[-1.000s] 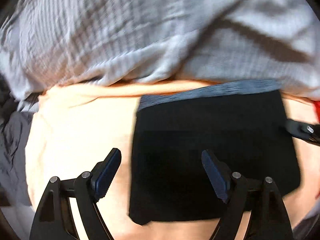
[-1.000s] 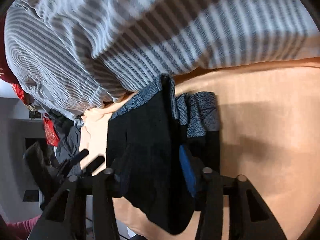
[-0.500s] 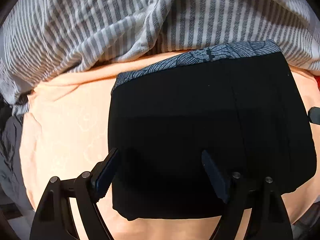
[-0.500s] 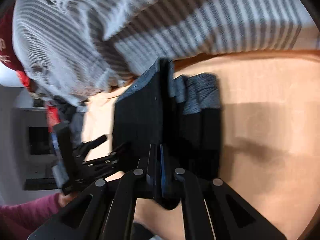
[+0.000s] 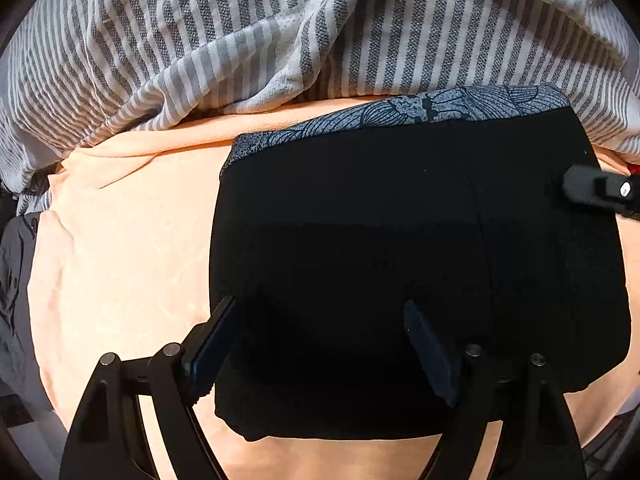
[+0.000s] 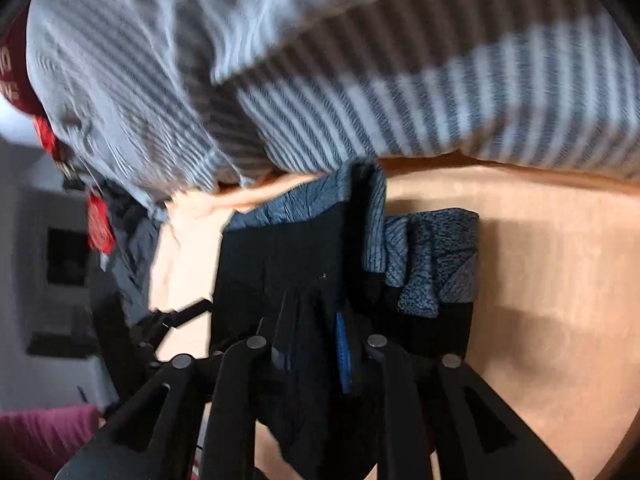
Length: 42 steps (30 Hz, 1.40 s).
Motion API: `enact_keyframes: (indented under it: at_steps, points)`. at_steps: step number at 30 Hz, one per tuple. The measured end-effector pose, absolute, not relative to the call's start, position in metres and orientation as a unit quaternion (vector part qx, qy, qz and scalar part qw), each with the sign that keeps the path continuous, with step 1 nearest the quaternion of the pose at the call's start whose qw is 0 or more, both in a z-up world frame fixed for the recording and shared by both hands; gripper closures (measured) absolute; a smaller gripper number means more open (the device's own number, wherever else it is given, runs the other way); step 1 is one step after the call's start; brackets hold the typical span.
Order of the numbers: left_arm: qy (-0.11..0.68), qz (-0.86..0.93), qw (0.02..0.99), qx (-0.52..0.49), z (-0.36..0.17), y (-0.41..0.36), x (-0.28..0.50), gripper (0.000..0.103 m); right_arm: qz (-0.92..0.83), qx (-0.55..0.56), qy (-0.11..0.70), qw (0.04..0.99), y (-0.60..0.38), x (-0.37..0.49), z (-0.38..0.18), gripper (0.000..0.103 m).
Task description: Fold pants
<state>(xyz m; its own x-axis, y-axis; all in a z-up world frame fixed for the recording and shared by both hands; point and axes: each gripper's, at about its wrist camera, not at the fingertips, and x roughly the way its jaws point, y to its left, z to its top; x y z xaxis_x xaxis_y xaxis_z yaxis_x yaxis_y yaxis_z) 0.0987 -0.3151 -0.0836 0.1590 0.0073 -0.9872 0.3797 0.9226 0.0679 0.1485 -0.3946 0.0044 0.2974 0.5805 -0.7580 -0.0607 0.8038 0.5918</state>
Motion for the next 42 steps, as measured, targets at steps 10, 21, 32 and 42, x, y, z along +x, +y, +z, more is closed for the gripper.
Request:
enact_keyframes:
  at_steps: [10,21,32,42]
  points:
    - [0.618,-0.142,0.757,0.159,-0.064,-0.32,0.106,0.019,0.298,0.384,0.517,0.705,-0.396,0.132,0.009,0.099]
    - [0.604,-0.191,0.744,0.214,-0.073,-0.367,0.075,0.019,0.296,0.427,0.491,0.699,-0.43,0.096,0.013,0.1]
    - [0.642,-0.172,0.732,0.147,-0.084,-0.339,0.092,0.019,0.083,0.38,0.522,0.759,-0.488,0.065,0.001,0.087]
    - [0.651,-0.143,0.732,0.143,-0.078,-0.323,0.097,0.019,0.111,0.292,0.57,0.76,-0.42,0.106,0.009,0.04]
